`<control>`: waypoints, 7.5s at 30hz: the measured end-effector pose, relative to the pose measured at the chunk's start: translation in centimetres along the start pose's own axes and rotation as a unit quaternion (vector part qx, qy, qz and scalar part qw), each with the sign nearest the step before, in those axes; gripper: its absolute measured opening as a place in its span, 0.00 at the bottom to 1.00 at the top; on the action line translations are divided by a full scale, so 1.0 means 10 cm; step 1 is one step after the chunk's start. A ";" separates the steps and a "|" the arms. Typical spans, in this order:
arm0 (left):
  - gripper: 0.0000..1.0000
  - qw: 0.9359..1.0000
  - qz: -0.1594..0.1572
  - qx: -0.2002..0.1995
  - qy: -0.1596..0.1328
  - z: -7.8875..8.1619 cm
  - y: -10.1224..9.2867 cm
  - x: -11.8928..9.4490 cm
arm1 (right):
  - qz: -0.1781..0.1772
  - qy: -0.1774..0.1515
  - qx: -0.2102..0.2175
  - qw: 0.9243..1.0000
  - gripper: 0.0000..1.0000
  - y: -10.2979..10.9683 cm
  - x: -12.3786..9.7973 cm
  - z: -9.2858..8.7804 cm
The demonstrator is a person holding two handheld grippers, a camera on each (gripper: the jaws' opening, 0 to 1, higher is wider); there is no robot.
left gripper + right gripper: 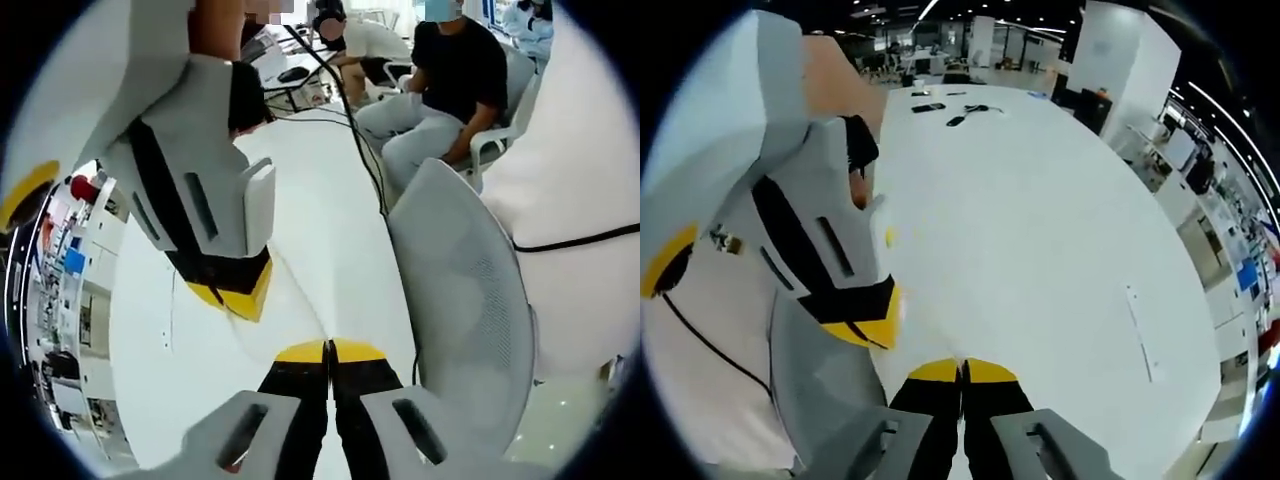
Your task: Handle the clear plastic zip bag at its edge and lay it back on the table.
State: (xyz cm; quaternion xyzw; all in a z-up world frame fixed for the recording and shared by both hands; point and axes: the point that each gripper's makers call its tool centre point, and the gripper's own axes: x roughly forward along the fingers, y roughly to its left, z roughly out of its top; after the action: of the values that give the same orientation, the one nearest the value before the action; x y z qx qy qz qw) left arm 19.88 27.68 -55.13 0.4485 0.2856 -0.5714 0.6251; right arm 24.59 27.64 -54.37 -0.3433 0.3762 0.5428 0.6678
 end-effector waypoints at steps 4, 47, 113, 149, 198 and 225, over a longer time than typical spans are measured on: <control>0.00 1.000 -0.005 -0.003 -0.003 0.01 -0.04 0.00 | -0.007 0.001 0.000 1.000 0.00 -0.02 0.00 -0.01; 0.00 0.999 0.000 0.039 0.003 0.11 -0.32 0.15 | -0.058 -0.014 0.007 0.998 0.00 -0.24 -0.14 -0.04; 0.20 0.982 0.122 -0.086 -0.112 0.16 0.13 -0.16 | -0.077 0.022 -0.061 0.995 0.00 -0.26 -0.16 -0.12; 0.46 0.908 0.190 -0.306 -0.211 -0.55 0.09 -0.57 | -0.100 0.030 -0.069 0.992 0.00 -0.52 -0.22 -0.12; 0.63 0.853 0.200 -0.423 -0.229 -0.92 -0.05 -0.40 | -0.211 0.008 -0.051 0.976 0.00 -1.41 0.10 -0.15; 0.68 0.840 0.203 -0.450 -0.224 -1.14 0.02 -0.24 | -0.297 -0.017 -0.119 0.947 0.00 -1.64 0.48 -0.17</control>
State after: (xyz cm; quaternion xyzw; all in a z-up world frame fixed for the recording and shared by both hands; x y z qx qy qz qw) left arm 21.39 38.84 -57.94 0.0259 0.2659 -0.3250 0.9072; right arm 41.13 25.53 -58.55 -0.5071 0.1787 0.3665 0.7593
